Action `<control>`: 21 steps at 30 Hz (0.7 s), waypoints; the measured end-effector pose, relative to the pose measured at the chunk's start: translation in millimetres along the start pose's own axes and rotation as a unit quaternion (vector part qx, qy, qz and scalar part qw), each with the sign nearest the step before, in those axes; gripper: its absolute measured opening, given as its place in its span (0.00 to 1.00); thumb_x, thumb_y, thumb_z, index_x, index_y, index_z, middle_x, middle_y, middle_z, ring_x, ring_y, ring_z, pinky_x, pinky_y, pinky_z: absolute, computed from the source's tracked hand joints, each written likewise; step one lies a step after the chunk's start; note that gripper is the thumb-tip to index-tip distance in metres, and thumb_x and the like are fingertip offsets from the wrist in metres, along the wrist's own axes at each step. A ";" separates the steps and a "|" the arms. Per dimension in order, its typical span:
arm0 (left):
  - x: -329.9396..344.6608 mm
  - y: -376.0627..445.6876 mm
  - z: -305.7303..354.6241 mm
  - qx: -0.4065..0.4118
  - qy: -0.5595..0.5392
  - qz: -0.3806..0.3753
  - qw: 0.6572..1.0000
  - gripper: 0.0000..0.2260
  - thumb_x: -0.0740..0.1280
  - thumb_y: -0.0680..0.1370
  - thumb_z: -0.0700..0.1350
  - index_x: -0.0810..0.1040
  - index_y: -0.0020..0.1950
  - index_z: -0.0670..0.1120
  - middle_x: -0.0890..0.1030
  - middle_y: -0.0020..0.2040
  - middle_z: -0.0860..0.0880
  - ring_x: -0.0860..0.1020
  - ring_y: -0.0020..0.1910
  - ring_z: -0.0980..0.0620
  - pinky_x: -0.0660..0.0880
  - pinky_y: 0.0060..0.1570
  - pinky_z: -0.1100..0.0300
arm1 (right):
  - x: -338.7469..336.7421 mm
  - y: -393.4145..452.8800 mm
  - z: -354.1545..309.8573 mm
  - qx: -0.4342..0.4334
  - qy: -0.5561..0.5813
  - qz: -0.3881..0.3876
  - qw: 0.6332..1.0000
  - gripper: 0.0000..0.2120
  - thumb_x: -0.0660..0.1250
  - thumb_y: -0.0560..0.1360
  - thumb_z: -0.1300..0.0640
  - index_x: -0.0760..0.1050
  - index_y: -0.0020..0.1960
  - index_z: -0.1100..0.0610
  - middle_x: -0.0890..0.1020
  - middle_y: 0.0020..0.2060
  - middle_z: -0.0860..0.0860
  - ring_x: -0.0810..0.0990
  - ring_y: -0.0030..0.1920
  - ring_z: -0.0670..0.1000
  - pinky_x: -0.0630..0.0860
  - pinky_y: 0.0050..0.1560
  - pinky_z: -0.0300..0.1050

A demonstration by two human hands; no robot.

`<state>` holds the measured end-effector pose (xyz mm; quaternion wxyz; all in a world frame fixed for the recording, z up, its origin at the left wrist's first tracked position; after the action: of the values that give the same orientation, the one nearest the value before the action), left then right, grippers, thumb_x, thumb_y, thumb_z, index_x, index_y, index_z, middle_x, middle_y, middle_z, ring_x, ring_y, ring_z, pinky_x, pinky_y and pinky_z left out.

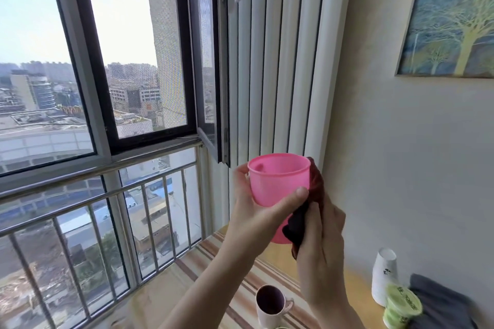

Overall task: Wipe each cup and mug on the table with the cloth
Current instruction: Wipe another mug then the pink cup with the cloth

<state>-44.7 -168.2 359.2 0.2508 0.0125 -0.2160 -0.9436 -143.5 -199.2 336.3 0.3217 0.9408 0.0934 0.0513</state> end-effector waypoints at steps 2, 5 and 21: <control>-1.6 2.8 1.0 0.002 -0.007 0.009 1.000 0.35 0.76 0.61 0.61 0.72 0.65 0.52 0.82 0.57 0.43 0.84 0.52 0.50 0.82 0.44 0.61 | -0.1 -2.6 2.5 -0.028 -0.014 0.006 0.999 0.26 0.50 0.75 0.30 0.62 0.72 0.33 0.69 0.53 0.22 0.74 0.61 0.60 0.78 0.56 0.63; -7.9 7.4 1.9 -0.012 -0.060 0.022 0.998 0.28 0.75 0.68 0.60 0.78 0.64 0.50 0.86 0.51 0.41 0.85 0.45 0.49 0.81 0.40 0.60 | -4.1 -5.7 7.6 -0.093 -0.072 0.013 0.993 0.22 0.54 0.78 0.43 0.60 0.71 0.30 0.65 0.60 0.21 0.70 0.66 0.47 0.77 0.61 0.52; -10.6 5.3 -19.0 -0.119 -0.073 0.016 0.990 0.40 0.80 0.54 0.68 0.77 0.61 0.53 0.85 0.55 0.41 0.86 0.51 0.41 0.85 0.46 0.44 | -28.6 15.9 5.9 -0.002 0.008 -0.063 0.998 0.19 0.58 0.81 0.49 0.72 0.70 0.49 0.83 0.60 0.45 0.81 0.60 0.43 0.78 0.59 0.39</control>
<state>-30.5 -174.9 343.3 0.2487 -0.0896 -0.1200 -0.9569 -168.3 -221.1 340.4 0.3251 0.9320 0.1552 0.0388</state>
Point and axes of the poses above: each hand's wrist, its own y-axis towards the middle knuckle, its own x-axis out of the palm, z = x × y, the point moved 1 cm from there along y, towards the middle knuckle
